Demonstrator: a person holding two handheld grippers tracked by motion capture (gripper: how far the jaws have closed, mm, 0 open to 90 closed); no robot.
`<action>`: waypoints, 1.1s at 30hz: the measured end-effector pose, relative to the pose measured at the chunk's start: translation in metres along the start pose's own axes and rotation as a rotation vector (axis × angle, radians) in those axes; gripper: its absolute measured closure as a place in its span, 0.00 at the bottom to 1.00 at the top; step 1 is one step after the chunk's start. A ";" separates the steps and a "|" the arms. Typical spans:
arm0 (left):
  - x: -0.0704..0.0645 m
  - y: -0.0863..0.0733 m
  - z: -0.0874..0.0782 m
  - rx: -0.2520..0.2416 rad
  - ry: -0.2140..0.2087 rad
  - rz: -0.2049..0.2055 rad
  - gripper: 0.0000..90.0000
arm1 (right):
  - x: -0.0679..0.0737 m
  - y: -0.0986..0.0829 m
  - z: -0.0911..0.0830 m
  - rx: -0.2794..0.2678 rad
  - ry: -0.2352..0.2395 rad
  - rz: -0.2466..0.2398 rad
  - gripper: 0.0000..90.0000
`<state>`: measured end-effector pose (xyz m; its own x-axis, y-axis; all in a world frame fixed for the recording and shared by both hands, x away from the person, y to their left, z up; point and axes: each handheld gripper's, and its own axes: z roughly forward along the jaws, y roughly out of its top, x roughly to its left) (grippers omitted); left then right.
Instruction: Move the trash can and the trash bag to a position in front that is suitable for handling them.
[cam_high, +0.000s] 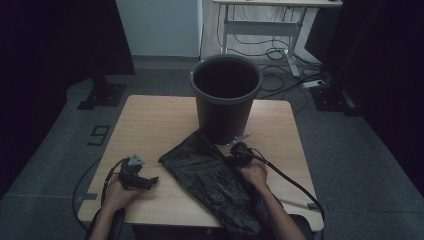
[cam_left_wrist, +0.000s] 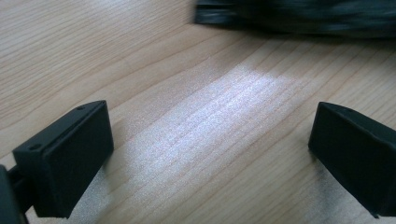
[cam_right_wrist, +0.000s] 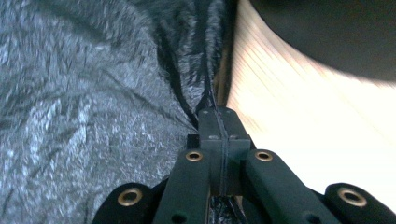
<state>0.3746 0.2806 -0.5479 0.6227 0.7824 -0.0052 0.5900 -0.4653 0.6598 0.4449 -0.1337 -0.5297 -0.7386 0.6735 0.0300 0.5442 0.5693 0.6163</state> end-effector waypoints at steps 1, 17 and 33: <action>0.000 0.000 0.000 0.000 0.000 0.000 0.00 | -0.003 -0.005 -0.005 0.001 -0.010 0.009 0.99; 0.000 0.000 0.000 -0.002 -0.001 -0.002 0.00 | -0.054 -0.083 -0.083 -0.001 -0.202 0.151 0.99; 0.000 0.000 0.000 -0.002 -0.001 -0.002 0.00 | -0.091 -0.151 -0.157 -0.057 -0.383 0.355 0.99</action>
<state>0.3746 0.2805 -0.5481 0.6223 0.7827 -0.0073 0.5900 -0.4629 0.6615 0.3672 -0.3547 -0.5014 -0.3088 0.9504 -0.0387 0.7038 0.2556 0.6628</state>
